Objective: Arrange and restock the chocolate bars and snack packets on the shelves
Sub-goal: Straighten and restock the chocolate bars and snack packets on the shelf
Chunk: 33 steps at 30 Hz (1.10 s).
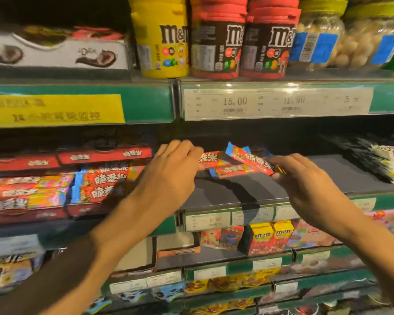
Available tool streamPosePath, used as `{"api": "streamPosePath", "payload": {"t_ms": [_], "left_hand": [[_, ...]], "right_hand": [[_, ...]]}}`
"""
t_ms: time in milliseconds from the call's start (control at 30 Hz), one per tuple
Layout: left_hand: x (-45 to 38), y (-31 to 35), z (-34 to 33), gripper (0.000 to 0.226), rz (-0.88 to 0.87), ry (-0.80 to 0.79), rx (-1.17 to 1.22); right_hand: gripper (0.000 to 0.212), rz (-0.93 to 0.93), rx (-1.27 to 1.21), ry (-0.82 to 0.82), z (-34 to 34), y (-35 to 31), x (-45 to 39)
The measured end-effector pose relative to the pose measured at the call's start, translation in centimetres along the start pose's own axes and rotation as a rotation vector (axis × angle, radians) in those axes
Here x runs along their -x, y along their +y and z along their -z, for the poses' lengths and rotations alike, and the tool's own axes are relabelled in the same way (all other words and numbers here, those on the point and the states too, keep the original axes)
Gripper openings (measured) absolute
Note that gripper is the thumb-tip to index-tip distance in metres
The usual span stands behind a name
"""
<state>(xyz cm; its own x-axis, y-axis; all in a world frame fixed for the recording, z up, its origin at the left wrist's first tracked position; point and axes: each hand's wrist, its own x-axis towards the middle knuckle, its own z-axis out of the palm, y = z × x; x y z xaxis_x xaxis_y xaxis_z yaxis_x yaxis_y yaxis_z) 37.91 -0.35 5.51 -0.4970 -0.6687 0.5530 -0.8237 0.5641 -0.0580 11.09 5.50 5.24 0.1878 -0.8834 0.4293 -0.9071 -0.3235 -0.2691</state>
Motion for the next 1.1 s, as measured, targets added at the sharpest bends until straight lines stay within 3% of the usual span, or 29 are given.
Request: {"api": "streamPosePath", "payload": {"t_ms": [100, 200, 300, 367, 600, 733, 867, 1100], "left_hand": [[2.8, -2.1, 2.9, 0.030, 0.057, 0.065, -0.037], [6.2, -4.7, 5.3, 0.019, 0.146, 0.053, -0.035], [9.3, -7.7, 7.4, 0.046, 0.260, 0.025, -0.047], [11.1, -10.4, 8.5, 0.051, 0.313, 0.033, -0.093], [15.9, -18.4, 10.5, 0.034, 0.435, 0.164, -0.147], [16.1, -22.3, 11.1, 0.024, 0.491, 0.114, -0.280], [14.8, -24.0, 11.8, 0.029, 0.688, 0.028, -0.306], [13.3, -24.4, 11.1, 0.028, 0.715, -0.082, -0.257]], "right_hand": [[0.046, 0.063, -0.032, 0.052, -0.3, -3.6, -0.2], [0.039, 0.137, -0.064, 0.100, -1.5, -7.4, -1.0], [0.035, 0.179, -0.067, 0.116, -3.5, -10.8, -2.1], [0.036, 0.197, -0.058, 0.118, -4.9, -12.9, -2.8], [0.039, 0.315, 0.076, 0.200, -8.3, -18.4, -5.6], [0.032, 0.362, 0.179, 0.268, -9.3, -20.4, -8.3], [0.031, 0.334, 0.235, 0.288, -9.4, -22.7, -10.5], [0.032, 0.224, 0.210, 0.224, -9.6, -24.5, -12.8]]}}
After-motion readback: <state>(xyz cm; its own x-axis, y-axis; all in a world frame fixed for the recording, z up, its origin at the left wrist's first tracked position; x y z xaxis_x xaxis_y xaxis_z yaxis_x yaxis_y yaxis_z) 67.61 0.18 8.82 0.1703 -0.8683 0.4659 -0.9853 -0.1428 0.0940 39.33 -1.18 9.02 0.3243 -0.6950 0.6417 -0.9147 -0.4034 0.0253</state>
